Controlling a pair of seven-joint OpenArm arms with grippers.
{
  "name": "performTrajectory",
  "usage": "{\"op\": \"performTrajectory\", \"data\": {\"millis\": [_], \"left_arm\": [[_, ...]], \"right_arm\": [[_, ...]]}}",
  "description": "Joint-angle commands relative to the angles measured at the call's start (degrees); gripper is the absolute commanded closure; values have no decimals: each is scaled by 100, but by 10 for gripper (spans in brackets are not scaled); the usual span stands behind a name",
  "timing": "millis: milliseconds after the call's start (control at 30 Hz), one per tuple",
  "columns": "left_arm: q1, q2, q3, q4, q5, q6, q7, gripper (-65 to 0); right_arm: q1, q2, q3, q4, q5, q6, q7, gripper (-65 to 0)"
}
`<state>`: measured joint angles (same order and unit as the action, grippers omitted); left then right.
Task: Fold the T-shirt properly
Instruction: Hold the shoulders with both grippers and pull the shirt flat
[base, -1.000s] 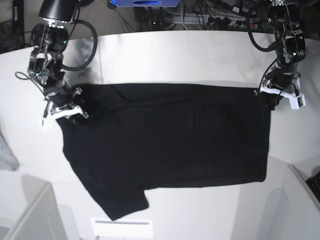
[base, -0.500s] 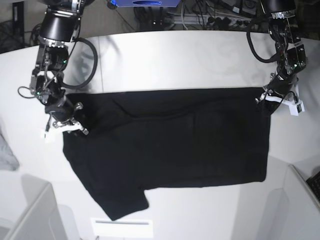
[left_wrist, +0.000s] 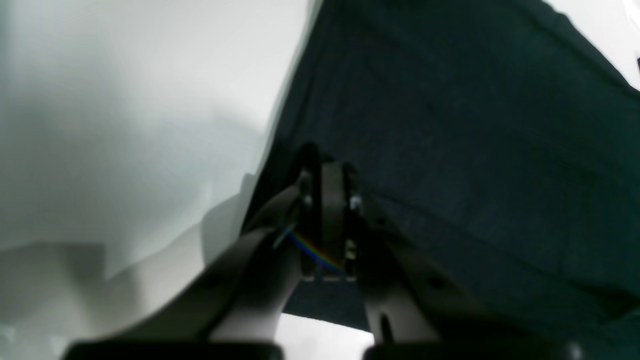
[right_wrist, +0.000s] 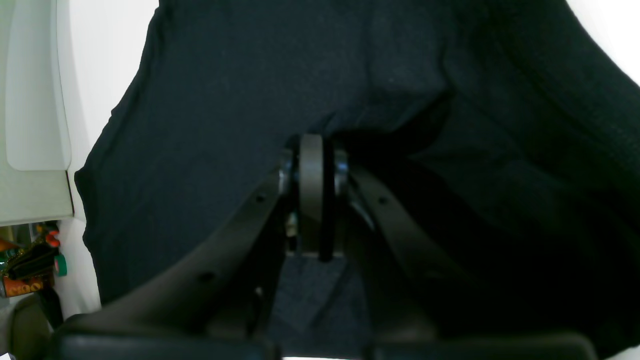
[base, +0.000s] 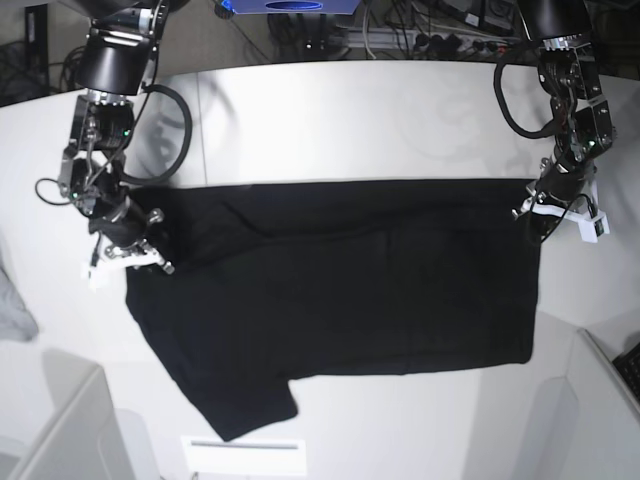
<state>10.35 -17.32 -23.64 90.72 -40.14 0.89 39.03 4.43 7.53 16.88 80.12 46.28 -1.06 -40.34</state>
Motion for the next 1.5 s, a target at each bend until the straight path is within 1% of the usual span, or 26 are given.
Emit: {"op": "performTrajectory", "data": {"millis": [0,67,100,133,167,200,233,267,367,500,533,567,600,633,700,733,767,833,900,967,1033,1300,1400,1467], "left_arm": [[-46,-92,-41,93,-17,-23,-118,0],[-46,-92,-67,93,-17,-23,-118,0],[-55,-92,-76,84,-17,-23,-118,0],[-90,-92,-76,84,-17,-23,-118,-20],[-151,-92,-76,84,-17,-23,-118,-67],[-195,-92,-76,84,-17,-23,-118,-105],[-222,-92,-76,84,-17,-23,-118,-155],[-239,-92,-85,102,-17,-23,-136,-204],[-450,-92,-85,93,-17,-23,-144,-336],[-688,-92,-85,119,-26,-23,-144,-471],[-705,-92,-85,146,-43,-23,-144,-492],[-705,-92,-85,216,-52,-23,-144,-508],[-670,-92,-93,322,-52,-23,-144,-517],[-573,-83,-164,480,-52,-23,-144,-520],[-204,-22,-515,858,-52,-40,-153,-520],[-46,101,-674,990,-52,-49,-171,-518],[86,251,-858,1113,-52,-49,-206,-518],[358,559,-1377,1210,-52,-58,-426,-518],[552,743,-1623,1192,-52,-137,-540,-518],[719,778,-1658,1139,-43,-445,-566,-518],[824,787,-1658,1016,-52,-752,-575,-518],[807,822,-1623,225,-61,-787,-584,-518],[701,954,-1623,119,-52,-787,-584,-518],[622,954,-1614,-56,-52,-787,-575,-518]], "right_arm": [[107,69,13,89,79,49,47,0],[107,60,57,89,79,49,-111,0],[107,51,65,89,79,49,-155,-36],[107,51,65,107,88,49,-155,-110],[98,51,74,133,88,49,-120,-183],[54,51,92,160,106,49,-103,-237],[-16,43,180,239,115,49,-6,-276],[-113,25,312,406,106,40,135,-288],[-438,-160,575,889,79,40,486,-290],[-799,-221,874,1434,79,40,724,-284],[-904,-265,953,1558,79,22,785,-273],[-1010,-344,1041,1707,79,-74,829,-255],[-1124,-406,1156,1874,79,-285,856,-240],[-1247,-458,1279,2050,79,-593,856,-230],[-1520,-538,1393,2331,97,-1076,864,-230],[-1625,-564,1393,2419,97,-1199,864,-231],[-1731,-573,1384,2472,115,-1243,864,-236],[-1880,-608,1384,2489,123,-1296,864,-290],[-1924,-757,1419,2463,123,-1305,864,-348],[-1959,-872,1428,2331,106,-1305,864,-387],[-1950,-889,1428,2103,97,-1305,864,-393],[-1590,-854,1419,1127,88,-1270,873,-392],[-1493,-845,1384,951,88,-1261,873,-392],[-1458,-845,1366,898,79,-1261,873,-392]]}}
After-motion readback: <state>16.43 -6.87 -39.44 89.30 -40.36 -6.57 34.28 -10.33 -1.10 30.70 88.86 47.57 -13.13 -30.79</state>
